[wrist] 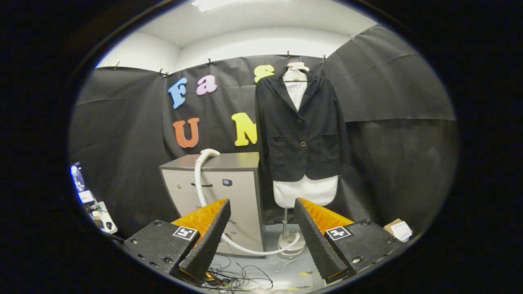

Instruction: Iron the clothes twice with a garment steamer, once on the left side and once on the right side.

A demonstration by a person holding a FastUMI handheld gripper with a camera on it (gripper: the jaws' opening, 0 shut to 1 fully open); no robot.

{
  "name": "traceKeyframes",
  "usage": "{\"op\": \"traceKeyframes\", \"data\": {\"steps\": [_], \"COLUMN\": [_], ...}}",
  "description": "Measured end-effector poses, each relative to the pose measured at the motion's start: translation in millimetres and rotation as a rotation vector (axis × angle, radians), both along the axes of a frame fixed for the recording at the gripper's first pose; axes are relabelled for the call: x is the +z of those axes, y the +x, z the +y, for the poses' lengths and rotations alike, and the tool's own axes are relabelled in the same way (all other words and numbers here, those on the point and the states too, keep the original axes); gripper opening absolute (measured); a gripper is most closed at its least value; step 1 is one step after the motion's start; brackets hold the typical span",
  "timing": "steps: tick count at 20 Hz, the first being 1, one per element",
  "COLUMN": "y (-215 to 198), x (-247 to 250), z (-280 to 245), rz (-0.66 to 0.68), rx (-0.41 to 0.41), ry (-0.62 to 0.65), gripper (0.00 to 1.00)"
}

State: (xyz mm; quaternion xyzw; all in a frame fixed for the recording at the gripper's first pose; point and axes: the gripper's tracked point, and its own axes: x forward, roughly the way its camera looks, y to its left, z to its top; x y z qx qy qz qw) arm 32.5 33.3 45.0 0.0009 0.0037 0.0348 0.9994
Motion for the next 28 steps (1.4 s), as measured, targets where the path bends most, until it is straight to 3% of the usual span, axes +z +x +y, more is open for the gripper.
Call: {"op": "traceKeyframes", "data": {"steps": [7, 16, 20, 24, 28], "y": [109.2, 291.8, 359.8, 399.0, 419.3], "x": [83.8, 107.6, 92.3, 58.9, 36.8], "z": [89.4, 239.4, 285.5, 310.1, 318.8], "rz": [-0.047, 0.106, 0.194, 0.297, 0.377], "rx": [0.124, 0.280, 0.284, 0.269, 0.222], "ry": [-0.067, -0.142, -0.164, -0.213, -0.217], "gripper": [0.99, 0.99, 0.98, 0.96, 0.83]}}
